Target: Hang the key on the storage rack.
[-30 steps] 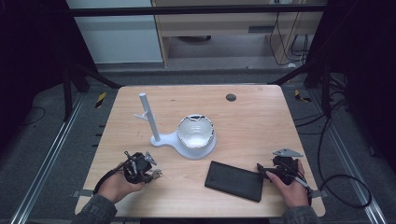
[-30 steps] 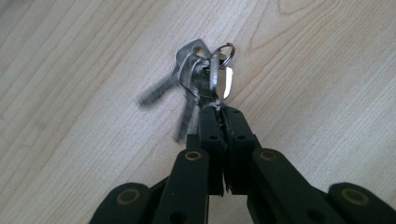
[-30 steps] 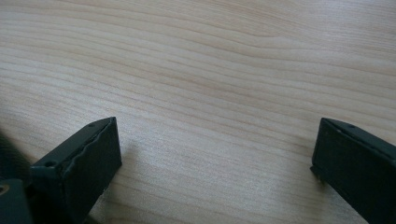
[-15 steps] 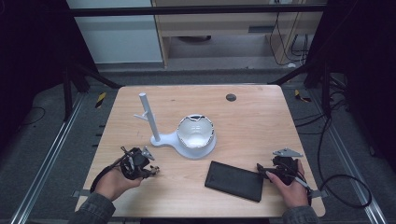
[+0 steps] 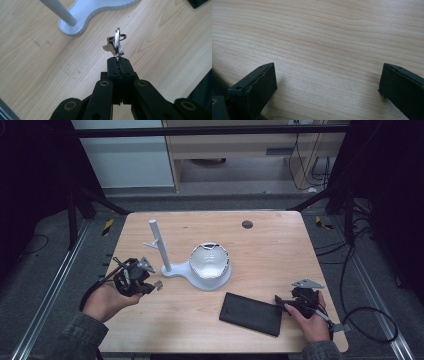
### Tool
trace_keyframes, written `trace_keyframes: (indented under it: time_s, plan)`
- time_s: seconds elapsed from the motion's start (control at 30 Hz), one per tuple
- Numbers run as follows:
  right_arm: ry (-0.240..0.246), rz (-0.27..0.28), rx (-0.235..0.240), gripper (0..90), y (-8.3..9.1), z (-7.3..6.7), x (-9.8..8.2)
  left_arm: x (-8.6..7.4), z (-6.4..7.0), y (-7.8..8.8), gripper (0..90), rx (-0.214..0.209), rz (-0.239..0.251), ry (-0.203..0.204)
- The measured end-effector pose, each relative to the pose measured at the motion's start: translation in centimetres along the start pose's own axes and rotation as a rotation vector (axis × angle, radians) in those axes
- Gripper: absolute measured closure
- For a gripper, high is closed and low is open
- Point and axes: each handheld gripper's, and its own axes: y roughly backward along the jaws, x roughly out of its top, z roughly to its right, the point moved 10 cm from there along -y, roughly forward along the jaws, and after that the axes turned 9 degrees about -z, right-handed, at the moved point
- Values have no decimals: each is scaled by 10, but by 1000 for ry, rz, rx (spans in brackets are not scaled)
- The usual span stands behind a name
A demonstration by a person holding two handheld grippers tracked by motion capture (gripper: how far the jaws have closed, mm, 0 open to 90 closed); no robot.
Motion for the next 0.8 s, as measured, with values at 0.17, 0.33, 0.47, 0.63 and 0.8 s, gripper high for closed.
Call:
trace_keyframes:
  time_s: [0.17,0.33,0.47,0.63,0.8]
  plan:
    - [-2,2,1,14,0,-1,0,4,-11,26,888,24,-8,-3]
    - [-5,1,4,14,0,-1,0,10,-24,49,887,53,0,13]
    - [-6,0,4,14,0,-2,0,17,-33,63,887,61,11,28]
    - [-5,-1,5,14,0,-2,0,26,-43,71,887,69,22,49]
    - [3,-1,0,14,0,-1,0,35,-53,76,887,81,15,61]
